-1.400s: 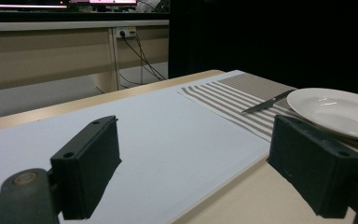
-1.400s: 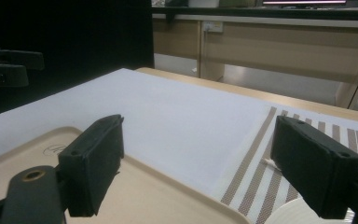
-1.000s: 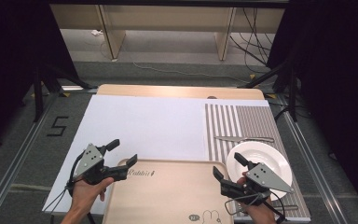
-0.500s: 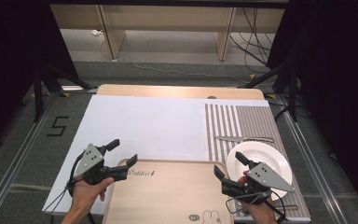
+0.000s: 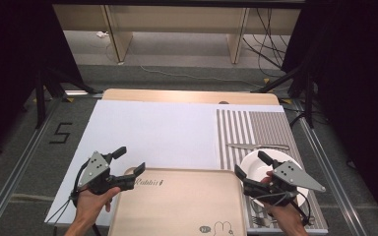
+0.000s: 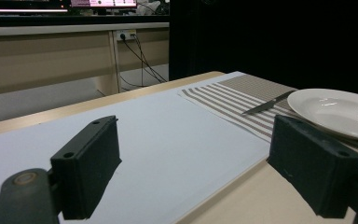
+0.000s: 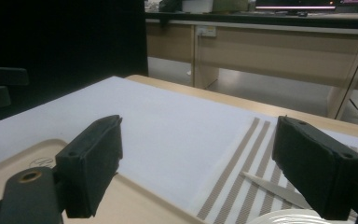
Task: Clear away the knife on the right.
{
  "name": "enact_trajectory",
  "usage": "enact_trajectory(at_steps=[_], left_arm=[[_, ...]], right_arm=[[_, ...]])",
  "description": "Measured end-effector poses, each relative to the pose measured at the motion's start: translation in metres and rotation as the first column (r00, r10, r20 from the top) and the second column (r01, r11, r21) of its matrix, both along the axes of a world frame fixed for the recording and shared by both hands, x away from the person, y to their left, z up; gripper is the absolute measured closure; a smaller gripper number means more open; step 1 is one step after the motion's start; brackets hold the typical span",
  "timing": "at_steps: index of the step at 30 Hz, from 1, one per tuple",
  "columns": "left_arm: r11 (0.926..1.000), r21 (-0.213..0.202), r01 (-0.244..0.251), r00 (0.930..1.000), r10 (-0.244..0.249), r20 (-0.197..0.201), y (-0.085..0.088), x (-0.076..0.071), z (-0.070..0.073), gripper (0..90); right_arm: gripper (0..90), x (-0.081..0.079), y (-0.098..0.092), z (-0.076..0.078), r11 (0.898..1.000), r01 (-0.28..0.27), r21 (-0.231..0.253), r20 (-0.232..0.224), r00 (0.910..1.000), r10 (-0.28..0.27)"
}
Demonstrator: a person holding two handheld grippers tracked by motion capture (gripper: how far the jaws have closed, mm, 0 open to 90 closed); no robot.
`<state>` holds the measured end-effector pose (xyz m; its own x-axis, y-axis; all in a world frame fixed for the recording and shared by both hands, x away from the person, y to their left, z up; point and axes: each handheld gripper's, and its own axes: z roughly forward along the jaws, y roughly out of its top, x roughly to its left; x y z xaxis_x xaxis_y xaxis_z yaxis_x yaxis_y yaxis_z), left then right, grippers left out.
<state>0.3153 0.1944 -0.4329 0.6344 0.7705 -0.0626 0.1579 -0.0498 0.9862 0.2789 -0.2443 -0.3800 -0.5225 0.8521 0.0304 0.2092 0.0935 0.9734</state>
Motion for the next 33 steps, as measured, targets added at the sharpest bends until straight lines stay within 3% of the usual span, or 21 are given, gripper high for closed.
enact_trajectory(at_steps=[3, 7, 12, 19, 23, 30, 32, 33], left_arm=[[1.0000, 0.002, -0.004, 1.0000, 0.004, 0.000, 0.000, 0.000, 0.000, 15.7], [1.0000, 0.003, -0.004, 1.0000, 0.004, 0.000, 0.000, 0.000, 0.000, 15.7], [1.0000, 0.002, -0.003, 1.0000, 0.003, 0.000, 0.001, 0.001, 0.000, 15.7], [1.0000, 0.000, -0.004, 1.0000, 0.004, -0.002, 0.000, 0.001, 0.000, 15.7], [1.0000, 0.002, -0.001, 1.0000, 0.001, -0.002, 0.000, 0.001, -0.001, 15.7], [1.0000, 0.005, -0.002, 1.0000, 0.002, -0.003, 0.000, 0.001, -0.001, 15.7], [1.0000, 0.006, -0.001, 1.0000, 0.001, -0.003, 0.000, 0.001, -0.001, 15.7], [1.0000, 0.006, -0.001, 1.0000, 0.001, -0.004, 0.000, 0.001, -0.001, 15.7]], right_arm=[[16.0, 0.002, -0.005, 0.009, 1.000, 0.000, -0.015, -0.022, 0.9997, 0.000], [15.9, 0.007, -0.013, 0.019, 1.000, 0.010, -0.008, -0.015, 0.9998, -0.010], [15.9, 0.012, -0.026, 0.035, 0.999, 0.011, -0.039, -0.013, 0.9998, -0.012], [15.9, 0.019, -0.037, 0.044, 0.998, 0.023, -0.057, -0.030, 0.9993, -0.025], [15.8, 0.023, -0.044, 0.050, 0.994, 0.019, -0.111, -0.068, 0.9974, -0.027], [15.8, 0.038, -0.055, 0.057, 0.990, 0.008, -0.140, -0.049, 0.9987, -0.015], [15.8, 0.042, -0.056, 0.058, 0.991, 0.003, -0.135, -0.065, 0.9978, -0.012], [15.9, 0.044, -0.057, 0.061, 0.986, 0.014, -0.166, -0.067, 0.9975, -0.025]])
